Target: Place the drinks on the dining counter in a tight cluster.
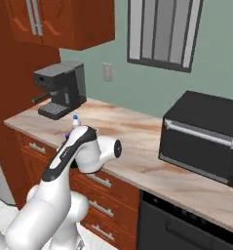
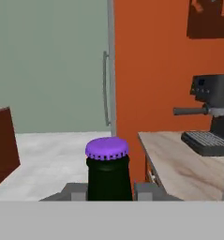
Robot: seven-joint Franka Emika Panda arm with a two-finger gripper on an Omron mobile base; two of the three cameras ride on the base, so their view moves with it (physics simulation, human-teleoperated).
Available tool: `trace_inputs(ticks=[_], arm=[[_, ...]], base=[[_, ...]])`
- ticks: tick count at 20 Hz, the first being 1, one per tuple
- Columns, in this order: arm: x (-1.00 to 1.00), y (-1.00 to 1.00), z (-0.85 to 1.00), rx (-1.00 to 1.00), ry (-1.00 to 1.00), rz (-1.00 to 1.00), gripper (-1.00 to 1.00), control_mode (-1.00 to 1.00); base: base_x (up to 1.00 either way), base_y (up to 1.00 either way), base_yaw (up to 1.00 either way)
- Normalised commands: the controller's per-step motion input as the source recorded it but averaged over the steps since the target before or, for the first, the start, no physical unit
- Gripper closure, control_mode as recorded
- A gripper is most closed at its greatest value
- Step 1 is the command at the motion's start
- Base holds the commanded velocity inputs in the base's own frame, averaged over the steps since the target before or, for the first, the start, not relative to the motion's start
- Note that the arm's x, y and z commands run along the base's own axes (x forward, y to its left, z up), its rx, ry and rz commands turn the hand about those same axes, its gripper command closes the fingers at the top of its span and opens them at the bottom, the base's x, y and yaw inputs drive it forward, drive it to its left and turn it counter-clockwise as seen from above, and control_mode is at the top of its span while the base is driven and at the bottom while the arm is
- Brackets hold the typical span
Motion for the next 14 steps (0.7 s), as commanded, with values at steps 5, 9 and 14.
trace_inputs(ticks=[5, 9, 14], arm=[[0.00, 0.00, 0.00, 0.00, 0.00, 0.00, 1.00, 1.00], [0.00, 0.00, 0.00, 0.00, 0.00, 0.00, 1.00, 1.00], [0.00, 0.00, 0.00, 0.00, 0.00, 0.00, 1.00, 1.00]], base=[[-0.08, 0.32, 0.90], [-0.02, 0.28, 0.91], [0.00, 0.27, 0.91]])
